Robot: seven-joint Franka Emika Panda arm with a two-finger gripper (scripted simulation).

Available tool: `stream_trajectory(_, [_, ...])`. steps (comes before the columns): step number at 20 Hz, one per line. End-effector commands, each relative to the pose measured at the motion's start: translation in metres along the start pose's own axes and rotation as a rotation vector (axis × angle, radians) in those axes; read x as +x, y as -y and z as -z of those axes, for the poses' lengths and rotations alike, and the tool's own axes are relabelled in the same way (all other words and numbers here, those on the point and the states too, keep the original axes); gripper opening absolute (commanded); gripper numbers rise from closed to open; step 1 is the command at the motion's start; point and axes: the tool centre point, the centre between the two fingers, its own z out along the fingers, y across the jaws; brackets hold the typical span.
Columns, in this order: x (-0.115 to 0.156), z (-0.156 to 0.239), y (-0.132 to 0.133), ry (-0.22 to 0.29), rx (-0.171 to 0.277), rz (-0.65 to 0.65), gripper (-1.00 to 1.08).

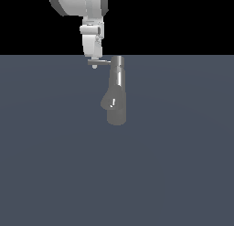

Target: Turn on the faucet by rotating a designated handle.

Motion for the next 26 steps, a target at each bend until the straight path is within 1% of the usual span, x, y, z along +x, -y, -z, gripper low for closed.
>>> stream_trajectory(1, [0.000, 0.000, 0.000, 0.000, 0.000, -0.001, -1.00])
stream_trajectory(26, [-0.002, 0.021, -0.052, 0.000, 0.000, -0.001, -1.00])
